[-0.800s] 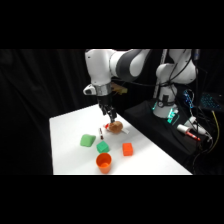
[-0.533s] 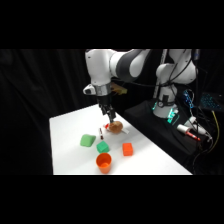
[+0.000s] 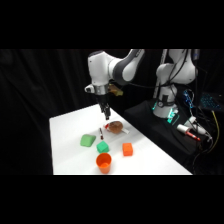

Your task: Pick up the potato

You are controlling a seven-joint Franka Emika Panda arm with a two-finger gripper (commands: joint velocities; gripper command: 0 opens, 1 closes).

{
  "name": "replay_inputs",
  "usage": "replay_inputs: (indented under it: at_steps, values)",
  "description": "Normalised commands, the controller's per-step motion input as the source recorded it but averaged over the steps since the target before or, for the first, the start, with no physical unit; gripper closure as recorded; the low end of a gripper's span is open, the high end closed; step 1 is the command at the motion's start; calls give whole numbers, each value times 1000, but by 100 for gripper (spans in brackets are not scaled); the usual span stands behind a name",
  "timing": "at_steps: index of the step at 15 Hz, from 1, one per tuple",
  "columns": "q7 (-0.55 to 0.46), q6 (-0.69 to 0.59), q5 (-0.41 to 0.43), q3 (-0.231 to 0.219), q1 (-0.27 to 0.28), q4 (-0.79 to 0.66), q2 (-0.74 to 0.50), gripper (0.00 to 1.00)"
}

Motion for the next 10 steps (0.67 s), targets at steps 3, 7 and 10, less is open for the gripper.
replay_inputs:
  at_steps: [3,7,10]
  values:
    - [7,329,207,-21,-95,-368,-167,0]
    - [-8,382,275,44,-35,-353,-84,0]
    - [70,425,126,57,23,-248,39,0]
